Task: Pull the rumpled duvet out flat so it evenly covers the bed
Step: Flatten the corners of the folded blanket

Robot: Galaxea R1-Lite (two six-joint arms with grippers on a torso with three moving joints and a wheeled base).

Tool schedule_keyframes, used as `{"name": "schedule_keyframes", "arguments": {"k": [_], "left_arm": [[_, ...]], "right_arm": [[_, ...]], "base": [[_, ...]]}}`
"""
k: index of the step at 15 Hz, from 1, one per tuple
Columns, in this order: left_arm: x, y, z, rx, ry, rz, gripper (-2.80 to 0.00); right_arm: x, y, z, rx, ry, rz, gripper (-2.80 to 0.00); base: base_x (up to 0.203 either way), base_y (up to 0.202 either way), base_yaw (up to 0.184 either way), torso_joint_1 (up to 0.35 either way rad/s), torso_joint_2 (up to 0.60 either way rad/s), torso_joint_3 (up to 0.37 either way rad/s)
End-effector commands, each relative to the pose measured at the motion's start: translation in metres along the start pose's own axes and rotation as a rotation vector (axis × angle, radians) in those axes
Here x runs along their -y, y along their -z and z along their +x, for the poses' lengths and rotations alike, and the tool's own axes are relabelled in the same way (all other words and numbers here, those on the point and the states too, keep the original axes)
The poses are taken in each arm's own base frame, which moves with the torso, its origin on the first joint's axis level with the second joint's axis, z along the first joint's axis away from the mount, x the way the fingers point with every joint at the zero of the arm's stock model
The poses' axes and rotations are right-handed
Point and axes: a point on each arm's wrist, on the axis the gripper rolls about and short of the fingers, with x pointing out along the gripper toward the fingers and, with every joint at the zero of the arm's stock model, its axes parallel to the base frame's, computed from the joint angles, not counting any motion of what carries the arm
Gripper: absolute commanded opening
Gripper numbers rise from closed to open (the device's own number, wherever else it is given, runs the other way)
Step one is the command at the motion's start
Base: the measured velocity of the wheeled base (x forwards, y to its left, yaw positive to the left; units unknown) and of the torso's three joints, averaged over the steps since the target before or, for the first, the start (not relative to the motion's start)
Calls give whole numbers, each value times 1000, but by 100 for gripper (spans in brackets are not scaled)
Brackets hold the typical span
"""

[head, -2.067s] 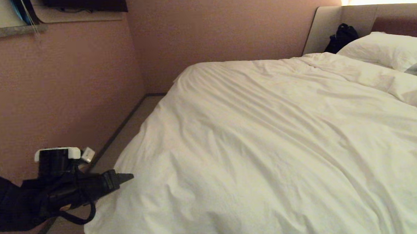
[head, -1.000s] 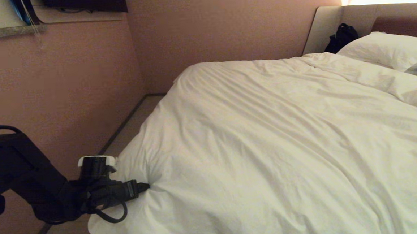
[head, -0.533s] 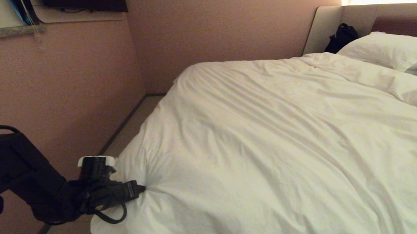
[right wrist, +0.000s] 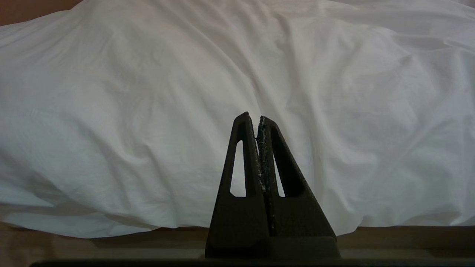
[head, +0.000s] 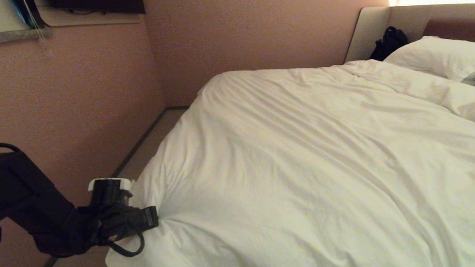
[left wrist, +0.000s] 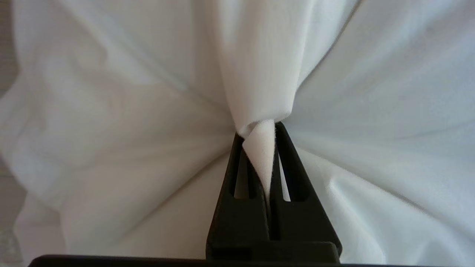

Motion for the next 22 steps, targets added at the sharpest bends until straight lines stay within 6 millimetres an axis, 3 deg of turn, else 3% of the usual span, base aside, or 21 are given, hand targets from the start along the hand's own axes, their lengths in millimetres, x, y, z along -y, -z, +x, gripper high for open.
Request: {"name": "schedule_keyframes", "arguments": {"k": [1, 6, 9, 14, 22], "left_arm": [[2, -1, -8, 15, 5, 0, -280], [5, 6, -41, 32, 7, 3, -280], [-4, 12, -63, 49, -16, -23, -280], [-15, 17, -67, 27, -51, -55, -280], [-39, 6, -72, 65, -110, -111, -280]], "right_arm": [[0, 0, 0, 1, -1, 0, -280], [0, 0, 0, 1, -1, 0, -280], [0, 0, 0, 1, -1, 0, -280], [0, 0, 0, 1, -1, 0, -280], [0, 0, 0, 1, -1, 0, -280]], "base": [[0, 0, 0, 0, 0, 0], [0, 0, 0, 0, 0, 0], [0, 0, 0, 0, 0, 0], [0, 0, 0, 0, 0, 0], [0, 0, 0, 0, 0, 0]]}}
